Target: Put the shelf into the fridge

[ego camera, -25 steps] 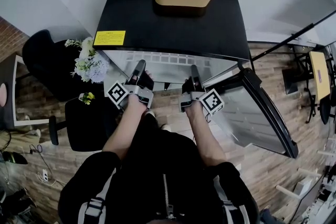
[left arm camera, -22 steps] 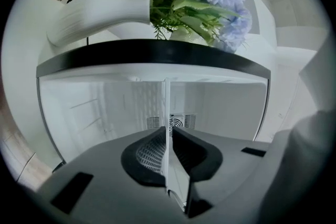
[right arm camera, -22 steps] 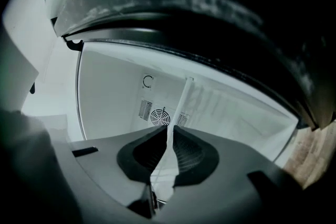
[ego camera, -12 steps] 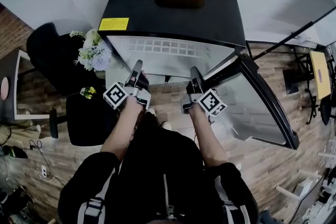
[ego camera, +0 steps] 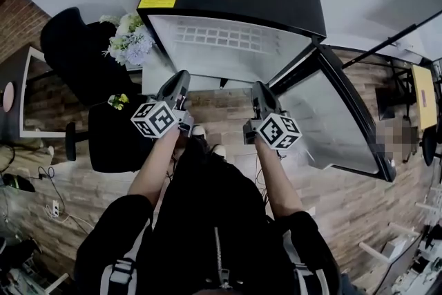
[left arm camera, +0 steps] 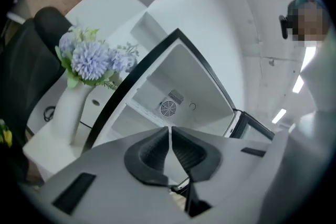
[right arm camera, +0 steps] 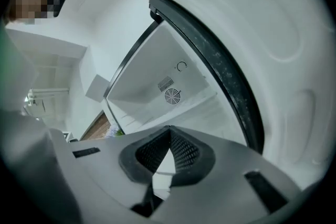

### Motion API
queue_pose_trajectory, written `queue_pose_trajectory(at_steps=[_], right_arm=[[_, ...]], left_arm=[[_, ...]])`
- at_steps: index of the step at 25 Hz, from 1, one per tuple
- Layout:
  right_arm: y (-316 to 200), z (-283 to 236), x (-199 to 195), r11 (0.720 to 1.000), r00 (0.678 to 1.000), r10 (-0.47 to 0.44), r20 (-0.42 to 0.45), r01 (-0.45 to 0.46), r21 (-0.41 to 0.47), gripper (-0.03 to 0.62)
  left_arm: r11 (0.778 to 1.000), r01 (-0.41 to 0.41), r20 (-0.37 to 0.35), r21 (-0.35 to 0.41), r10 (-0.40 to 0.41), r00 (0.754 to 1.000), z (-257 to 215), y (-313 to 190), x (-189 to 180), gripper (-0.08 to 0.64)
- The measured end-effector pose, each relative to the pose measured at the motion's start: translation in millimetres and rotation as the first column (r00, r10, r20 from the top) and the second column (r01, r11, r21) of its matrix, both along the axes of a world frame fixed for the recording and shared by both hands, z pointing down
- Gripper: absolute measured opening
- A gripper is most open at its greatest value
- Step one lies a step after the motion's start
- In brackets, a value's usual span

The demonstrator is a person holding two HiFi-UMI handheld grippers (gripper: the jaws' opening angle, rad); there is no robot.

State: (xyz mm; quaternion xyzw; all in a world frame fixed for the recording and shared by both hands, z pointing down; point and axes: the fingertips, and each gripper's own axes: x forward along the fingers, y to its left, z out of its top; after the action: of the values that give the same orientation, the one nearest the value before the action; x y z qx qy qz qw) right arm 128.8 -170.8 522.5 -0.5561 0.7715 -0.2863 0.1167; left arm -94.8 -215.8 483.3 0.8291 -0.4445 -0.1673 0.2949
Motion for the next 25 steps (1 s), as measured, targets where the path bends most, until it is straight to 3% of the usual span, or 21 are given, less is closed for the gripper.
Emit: queue_pose_trajectory(at_steps=[2, 5, 10, 17, 25], right_arm=[[10, -1, -3, 1.0, 0.999, -0.011, -0.04, 0.011, 0.005, -0.003], [23, -6, -7, 1.0, 0.993, -0.016, -0.114, 0.019, 0.024, -0.003], [44, -15, -19, 0.998, 0.977, -0.008, -0.213, 0.021, 0.059, -0.003], [88, -23, -35, 0.995, 0.953, 0.06, -0.298, -0.035, 0.089, -0.003], [154, -27, -62, 0.992, 0.94, 0.091, -0.328, -0.058, 0.11, -0.001]], left_arm=[[0.999, 0.005, 0.116, 0.045, -0.01, 0.993, -5, 12, 1, 0.037], [0.993, -0.01, 0.276, 0.114, -0.022, 0.961, -14, 28, 3, 0.037], [0.982, -0.042, 0.4, 0.183, -0.035, 0.916, -19, 55, -3, 0.037], [0.972, -0.08, 0.469, 0.22, -0.033, 0.883, -21, 103, -27, 0.037], [0.969, -0.101, 0.454, 0.223, -0.012, 0.891, -16, 161, -47, 0.037]])
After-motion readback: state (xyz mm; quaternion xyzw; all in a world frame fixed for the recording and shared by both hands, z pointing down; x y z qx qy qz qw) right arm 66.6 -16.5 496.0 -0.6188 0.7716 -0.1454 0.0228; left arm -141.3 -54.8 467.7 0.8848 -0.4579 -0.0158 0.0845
